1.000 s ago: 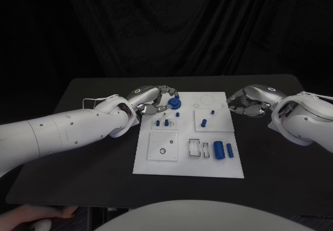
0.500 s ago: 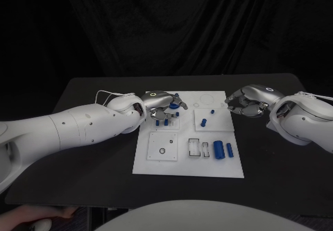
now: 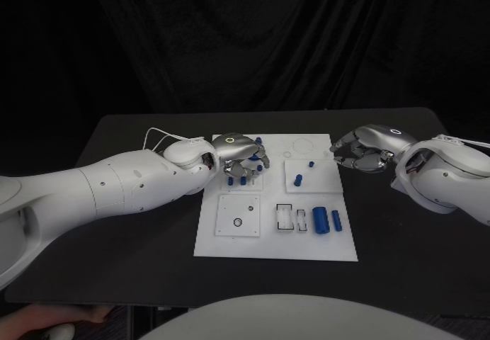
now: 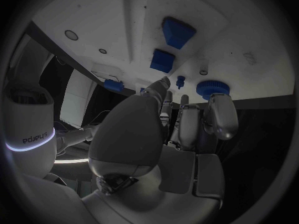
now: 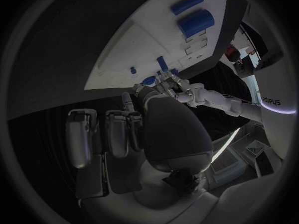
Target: Assemble the parts on the task board
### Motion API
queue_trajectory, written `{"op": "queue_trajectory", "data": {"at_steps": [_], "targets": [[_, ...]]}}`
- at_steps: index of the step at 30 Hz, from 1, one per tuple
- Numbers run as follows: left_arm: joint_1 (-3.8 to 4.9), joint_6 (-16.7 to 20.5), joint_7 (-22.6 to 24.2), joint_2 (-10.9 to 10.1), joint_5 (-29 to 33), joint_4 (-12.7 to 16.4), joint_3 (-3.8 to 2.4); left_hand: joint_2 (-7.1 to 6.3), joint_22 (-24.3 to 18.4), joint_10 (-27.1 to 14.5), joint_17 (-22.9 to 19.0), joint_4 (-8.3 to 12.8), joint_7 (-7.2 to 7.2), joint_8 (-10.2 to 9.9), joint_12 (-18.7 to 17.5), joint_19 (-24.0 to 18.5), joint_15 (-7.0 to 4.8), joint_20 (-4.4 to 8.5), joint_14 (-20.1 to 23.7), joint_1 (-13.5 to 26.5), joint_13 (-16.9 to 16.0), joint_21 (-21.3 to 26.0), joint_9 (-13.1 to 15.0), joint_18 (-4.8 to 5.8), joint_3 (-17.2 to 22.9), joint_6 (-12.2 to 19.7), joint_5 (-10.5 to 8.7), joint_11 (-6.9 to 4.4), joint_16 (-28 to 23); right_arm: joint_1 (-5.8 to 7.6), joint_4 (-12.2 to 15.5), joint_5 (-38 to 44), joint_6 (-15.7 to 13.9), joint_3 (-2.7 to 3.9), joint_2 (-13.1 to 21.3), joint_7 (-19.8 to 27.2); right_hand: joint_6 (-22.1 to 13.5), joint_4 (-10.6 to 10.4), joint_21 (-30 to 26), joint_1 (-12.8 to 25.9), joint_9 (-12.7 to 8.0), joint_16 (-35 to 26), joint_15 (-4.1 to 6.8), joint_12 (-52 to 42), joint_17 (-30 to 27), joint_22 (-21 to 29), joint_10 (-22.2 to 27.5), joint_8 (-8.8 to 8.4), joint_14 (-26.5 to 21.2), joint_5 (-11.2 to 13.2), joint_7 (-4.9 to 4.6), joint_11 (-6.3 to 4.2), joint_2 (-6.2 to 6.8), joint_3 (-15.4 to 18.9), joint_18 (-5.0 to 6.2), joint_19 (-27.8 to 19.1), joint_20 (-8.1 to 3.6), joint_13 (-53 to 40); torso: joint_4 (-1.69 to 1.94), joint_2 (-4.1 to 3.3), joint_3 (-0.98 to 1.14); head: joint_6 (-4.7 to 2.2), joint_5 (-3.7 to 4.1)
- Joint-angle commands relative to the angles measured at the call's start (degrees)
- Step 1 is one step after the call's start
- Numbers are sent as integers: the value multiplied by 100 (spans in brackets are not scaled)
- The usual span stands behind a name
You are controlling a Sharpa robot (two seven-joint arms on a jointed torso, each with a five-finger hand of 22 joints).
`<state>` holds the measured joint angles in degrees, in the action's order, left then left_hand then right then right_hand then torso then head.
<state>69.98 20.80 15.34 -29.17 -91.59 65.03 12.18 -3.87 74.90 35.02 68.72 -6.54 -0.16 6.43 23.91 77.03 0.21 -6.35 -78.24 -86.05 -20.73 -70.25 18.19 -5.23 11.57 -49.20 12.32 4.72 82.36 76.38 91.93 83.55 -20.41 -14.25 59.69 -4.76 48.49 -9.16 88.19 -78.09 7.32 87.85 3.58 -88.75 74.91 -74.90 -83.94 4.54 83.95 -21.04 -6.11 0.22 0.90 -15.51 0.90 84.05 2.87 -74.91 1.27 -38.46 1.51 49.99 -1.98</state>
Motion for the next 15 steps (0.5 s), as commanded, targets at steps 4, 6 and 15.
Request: {"op": "queue_trajectory", "data": {"at_steps": [4,6,15], "targets": [[24,134,-187,60,-188,-14,-7,43,907,137,33,51,14,-16,34,66,1,6,-56,-39,34,-28,2,68,94,-95,220,11,33,-15,21,10,9,3,4,-33,7,9,-29,60,-5,-15,-3,-2,1167,-1428,-481,-15,527,-30,25,-14,-1,-30,-29,468,4,-1323,-4,4,9,1,13],[27,142,-192,74,-189,-24,-7,46,912,166,36,49,28,-24,40,78,3,5,-61,-34,38,-42,0,72,111,-106,259,19,35,-15,22,10,15,3,5,-37,7,9,-29,60,-5,-15,-3,-2,1167,-1428,-481,-15,527,-30,25,-14,-1,-30,-29,468,4,-1323,0,3,11,1,21],[38,32,-214,152,-192,-94,-7,46,926,387,86,50,58,-60,78,117,8,-1,-105,-22,59,-76,-1,81,244,-173,394,28,57,-15,21,10,34,3,-4,-57,13,9,-28,64,-5,-17,-2,27,1163,-1428,-452,-13,527,-35,27,-15,-3,-35,-29,468,3,-1280,14,11,5,1,46]]}}
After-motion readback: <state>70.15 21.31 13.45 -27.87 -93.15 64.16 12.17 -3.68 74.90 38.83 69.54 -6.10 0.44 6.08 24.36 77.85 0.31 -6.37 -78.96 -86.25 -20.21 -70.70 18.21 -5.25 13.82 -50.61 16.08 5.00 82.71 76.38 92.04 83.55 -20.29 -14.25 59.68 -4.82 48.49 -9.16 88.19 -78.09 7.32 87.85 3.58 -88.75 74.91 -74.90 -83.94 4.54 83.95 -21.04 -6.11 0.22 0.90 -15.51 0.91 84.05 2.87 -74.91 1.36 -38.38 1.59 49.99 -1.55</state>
